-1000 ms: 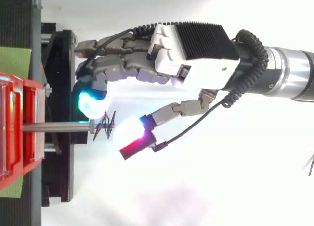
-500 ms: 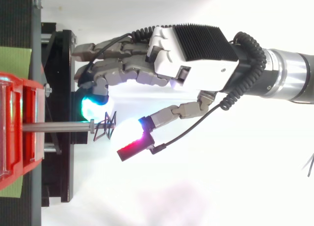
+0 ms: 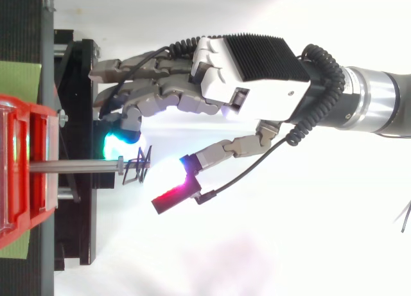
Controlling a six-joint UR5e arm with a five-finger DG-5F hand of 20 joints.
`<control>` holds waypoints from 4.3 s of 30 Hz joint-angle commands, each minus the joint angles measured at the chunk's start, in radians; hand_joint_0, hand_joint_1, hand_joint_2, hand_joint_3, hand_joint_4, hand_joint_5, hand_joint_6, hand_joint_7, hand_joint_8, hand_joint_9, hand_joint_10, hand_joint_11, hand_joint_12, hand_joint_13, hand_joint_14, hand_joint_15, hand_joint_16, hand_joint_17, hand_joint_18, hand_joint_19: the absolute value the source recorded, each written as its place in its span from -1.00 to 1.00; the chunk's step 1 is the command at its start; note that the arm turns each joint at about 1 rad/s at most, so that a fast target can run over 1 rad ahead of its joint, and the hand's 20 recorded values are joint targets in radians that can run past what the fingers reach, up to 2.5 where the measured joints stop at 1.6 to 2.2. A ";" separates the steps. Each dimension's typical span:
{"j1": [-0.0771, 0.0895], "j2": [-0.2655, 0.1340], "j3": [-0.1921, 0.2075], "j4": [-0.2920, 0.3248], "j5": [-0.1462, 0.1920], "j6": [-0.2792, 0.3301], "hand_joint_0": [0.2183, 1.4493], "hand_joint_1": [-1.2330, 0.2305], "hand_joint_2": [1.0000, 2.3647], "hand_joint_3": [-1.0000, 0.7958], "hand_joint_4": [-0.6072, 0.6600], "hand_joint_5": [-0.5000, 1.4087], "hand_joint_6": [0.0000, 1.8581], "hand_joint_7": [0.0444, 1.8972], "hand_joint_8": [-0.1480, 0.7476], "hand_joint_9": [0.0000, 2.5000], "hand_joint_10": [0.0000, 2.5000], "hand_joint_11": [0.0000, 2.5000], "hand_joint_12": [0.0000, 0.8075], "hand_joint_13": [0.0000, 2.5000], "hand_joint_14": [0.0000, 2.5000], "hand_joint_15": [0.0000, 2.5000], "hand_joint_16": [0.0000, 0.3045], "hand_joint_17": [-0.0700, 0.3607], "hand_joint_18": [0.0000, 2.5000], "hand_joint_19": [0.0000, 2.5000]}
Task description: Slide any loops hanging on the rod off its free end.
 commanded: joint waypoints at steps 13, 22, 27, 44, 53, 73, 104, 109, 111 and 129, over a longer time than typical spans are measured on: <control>0.001 0.001 0.000 0.000 -0.003 0.000 -0.43 -0.26 -0.97 -0.09 0.15 -0.69 -0.05 -0.15 -0.08 -0.56 -0.99 -0.71 -0.10 -0.73 -1.00 -0.92 -0.63 -0.09 -0.67 -0.80; -0.006 0.001 0.002 -0.004 -0.005 0.022 -0.42 -0.30 -0.97 -0.05 0.01 -0.68 -0.02 -0.16 -0.08 -0.54 -0.99 -0.70 -0.11 -0.72 -1.00 -0.92 -0.63 -0.09 -0.67 -0.80; -0.008 0.003 0.002 -0.004 -0.006 0.048 -0.42 -0.31 -0.97 -0.05 -0.03 -0.68 -0.02 -0.14 -0.09 -0.53 -0.99 -0.70 -0.12 -0.72 -1.00 -0.92 -0.64 -0.09 -0.67 -0.80; -0.011 0.033 0.003 -0.078 -0.054 0.053 -0.43 -0.31 -0.97 -0.03 0.01 -0.67 -0.02 -0.12 -0.09 -0.53 -0.99 -0.70 -0.12 -0.72 -1.00 -0.91 -0.64 -0.10 -0.67 -0.79; -0.012 0.064 0.003 -0.159 -0.054 0.045 -0.42 -0.31 -0.97 -0.03 0.01 -0.67 -0.02 -0.12 -0.09 -0.53 -0.99 -0.70 -0.12 -0.72 -1.00 -0.91 -0.64 -0.10 -0.67 -0.80; -0.022 0.128 0.003 -0.336 -0.048 0.047 -0.42 -0.32 -0.97 -0.04 0.01 -0.67 -0.02 -0.12 -0.08 -0.53 -0.99 -0.70 -0.11 -0.72 -1.00 -0.91 -0.63 -0.09 -0.67 -0.80; -0.016 0.188 0.003 -0.583 0.173 0.306 -0.45 -0.12 -0.98 -0.30 0.10 -0.65 -0.06 -0.04 -0.08 -0.51 -0.99 -0.70 -0.11 -0.72 -1.00 -0.90 -0.63 -0.09 -0.67 -0.78; -0.014 0.188 0.005 -0.586 0.178 0.326 -0.44 -0.03 -0.98 -0.26 0.11 -0.64 -0.05 -0.01 -0.08 -0.50 -0.99 -0.70 -0.12 -0.73 -1.00 -0.90 -0.64 -0.10 -0.69 -0.78; -0.014 0.191 0.009 -0.600 0.178 0.338 -0.44 -0.11 -0.97 -0.14 0.08 -0.63 -0.05 0.01 -0.08 -0.50 -0.99 -0.69 -0.12 -0.73 -1.00 -0.91 -0.64 -0.11 -0.69 -0.79; -0.012 0.214 0.029 -0.679 0.183 0.359 -0.36 -0.31 -0.98 -0.29 0.06 -0.64 -0.02 0.04 -0.09 -0.49 -0.99 -0.69 -0.13 -0.71 -1.00 -0.91 -0.65 -0.12 -0.66 -0.79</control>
